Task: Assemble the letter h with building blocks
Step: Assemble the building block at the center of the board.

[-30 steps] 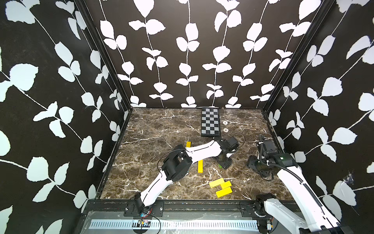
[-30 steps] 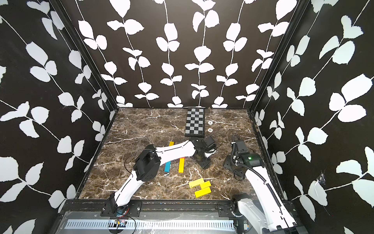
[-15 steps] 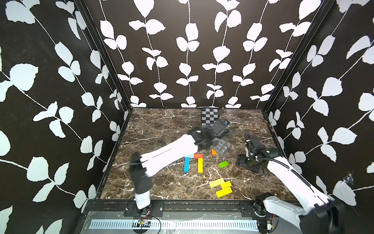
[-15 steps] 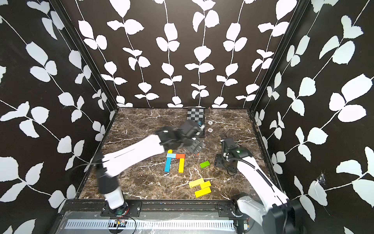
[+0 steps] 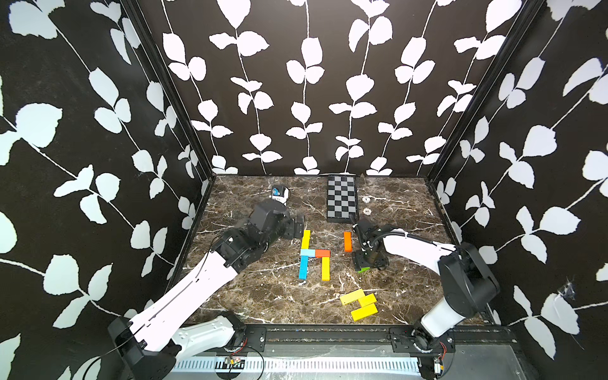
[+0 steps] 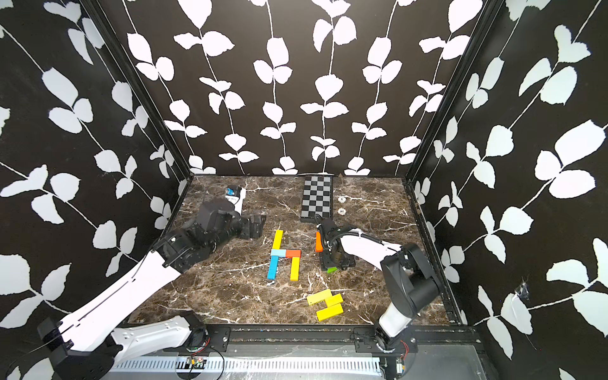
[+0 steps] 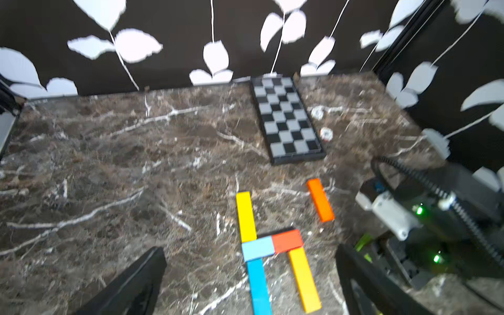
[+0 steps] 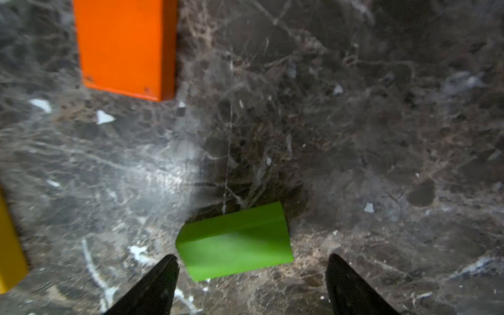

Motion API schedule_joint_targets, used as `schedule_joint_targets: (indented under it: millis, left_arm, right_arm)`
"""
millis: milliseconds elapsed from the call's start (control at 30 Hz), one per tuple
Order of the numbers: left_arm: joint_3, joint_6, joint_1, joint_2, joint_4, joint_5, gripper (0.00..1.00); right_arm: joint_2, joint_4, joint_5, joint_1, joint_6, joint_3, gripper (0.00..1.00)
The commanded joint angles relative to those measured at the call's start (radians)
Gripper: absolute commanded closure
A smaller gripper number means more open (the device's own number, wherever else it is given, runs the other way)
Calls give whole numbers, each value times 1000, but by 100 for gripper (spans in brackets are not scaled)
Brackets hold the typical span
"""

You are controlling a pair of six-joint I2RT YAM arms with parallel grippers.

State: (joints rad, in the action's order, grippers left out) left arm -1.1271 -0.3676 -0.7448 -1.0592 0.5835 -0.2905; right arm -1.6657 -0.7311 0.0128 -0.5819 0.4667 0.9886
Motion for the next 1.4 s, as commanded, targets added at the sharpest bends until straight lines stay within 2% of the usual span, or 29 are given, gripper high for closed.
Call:
schedule_joint_targets:
  millis: [0, 167, 267, 433, 533, 700, 900, 1033, 1067, 1133, 1200, 1367]
  left_arm:
    - [45, -23, 5, 78, -37, 19, 1]
    - [34, -22, 5, 66, 9, 83, 1]
    - [23, -20, 6, 39, 30, 100, 1]
    - [20, -38, 5, 11, 54, 89, 1]
    - [17, -37, 6, -3, 71, 81, 2]
    - [10, -37, 7, -27, 108, 65, 7]
    - [16, -38, 6, -18, 121, 53, 9]
    - [24, -35, 7, -15, 125, 50, 9]
    - [26, -35, 8, -17, 126, 53, 9]
    - [27, -38, 7, -21, 125, 62, 9]
    - [28, -40, 7, -27, 125, 71, 10]
    - [30, -43, 8, -39, 125, 86, 11]
  right_arm:
    - [-39, 20, 37, -1, -46, 15, 20]
    - [-34, 65, -10, -2, -47, -22, 29]
    - [-25, 77, -28, -4, -25, -41, 38]
    - [-3, 87, -39, -12, 46, -55, 45]
    - [-5, 77, -39, -12, 122, -38, 52]
    - [-22, 102, -31, -13, 252, 7, 54]
    - [-112, 72, 2, -60, 288, 127, 55]
    - [-171, 30, 45, -68, 315, 176, 54]
    - [-179, 29, 50, -68, 316, 182, 49]
    - [-188, 22, 43, -68, 319, 196, 33]
    - [-182, 10, 31, -71, 322, 200, 25]
    - [-125, 13, 7, -79, 334, 162, 23]
